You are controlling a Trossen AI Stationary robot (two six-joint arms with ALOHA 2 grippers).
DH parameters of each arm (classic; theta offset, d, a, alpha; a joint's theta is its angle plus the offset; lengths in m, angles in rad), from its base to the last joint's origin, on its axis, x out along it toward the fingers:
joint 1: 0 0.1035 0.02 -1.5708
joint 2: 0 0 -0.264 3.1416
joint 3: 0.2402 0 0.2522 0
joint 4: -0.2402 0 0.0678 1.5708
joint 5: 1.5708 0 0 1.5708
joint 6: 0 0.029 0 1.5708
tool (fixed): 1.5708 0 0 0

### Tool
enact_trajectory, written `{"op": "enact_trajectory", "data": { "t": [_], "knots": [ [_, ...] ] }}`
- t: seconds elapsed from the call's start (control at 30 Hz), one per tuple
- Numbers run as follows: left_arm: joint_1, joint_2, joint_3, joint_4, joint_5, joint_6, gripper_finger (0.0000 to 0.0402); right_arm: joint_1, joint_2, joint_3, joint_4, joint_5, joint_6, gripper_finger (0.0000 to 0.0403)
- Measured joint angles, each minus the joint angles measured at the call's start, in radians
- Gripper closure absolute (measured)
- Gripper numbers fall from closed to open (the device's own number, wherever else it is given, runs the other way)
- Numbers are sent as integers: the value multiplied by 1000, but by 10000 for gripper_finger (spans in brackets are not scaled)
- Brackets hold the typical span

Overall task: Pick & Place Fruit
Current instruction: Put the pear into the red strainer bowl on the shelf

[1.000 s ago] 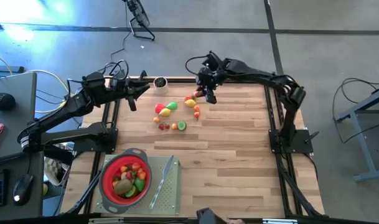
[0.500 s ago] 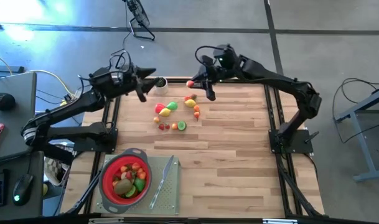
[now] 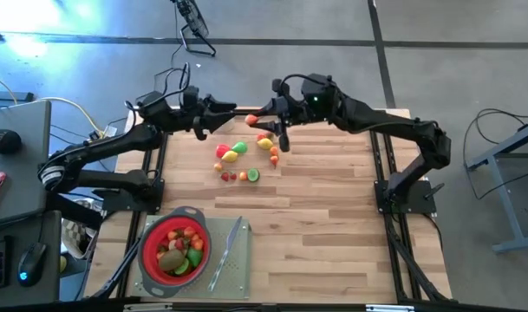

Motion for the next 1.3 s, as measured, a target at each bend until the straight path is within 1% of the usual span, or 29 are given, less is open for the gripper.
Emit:
{"op": "enact_trajectory", "data": {
  "t": [0.07,0.17,0.3,0.37,0.5,0.57,0.67,0.73,0.87,1.0,1.07,1.17,1.3],
  "knots": [
    [-1,7,0,27,26,-53,151,24,0,0,20,42,-1,301],
    [-20,10,0,38,22,-144,151,53,0,0,41,82,-12,301],
    [-64,11,0,77,11,-159,151,79,0,0,46,154,-27,301],
    [-101,11,0,79,-30,-169,151,90,0,0,47,161,-27,301],
    [-190,11,0,77,-162,-169,151,113,0,0,52,166,-46,301],
    [-229,11,0,76,-217,-165,151,125,0,0,61,185,-53,301],
    [-267,11,0,77,-245,-158,151,137,0,0,69,211,-56,301],
    [-276,11,0,77,-253,-139,151,143,0,0,74,217,-75,301],
    [-276,11,0,76,-262,-144,151,155,1,0,84,275,-80,300],
    [-276,11,0,77,-264,-147,151,157,1,0,82,279,-79,300],
    [-277,16,0,82,-290,-155,151,158,4,0,83,281,-76,300],
    [-276,49,0,121,-314,-181,151,157,8,0,75,289,-75,300],
    [-276,90,0,203,-305,-189,151,158,10,0,76,306,-78,300]
  ]
}}
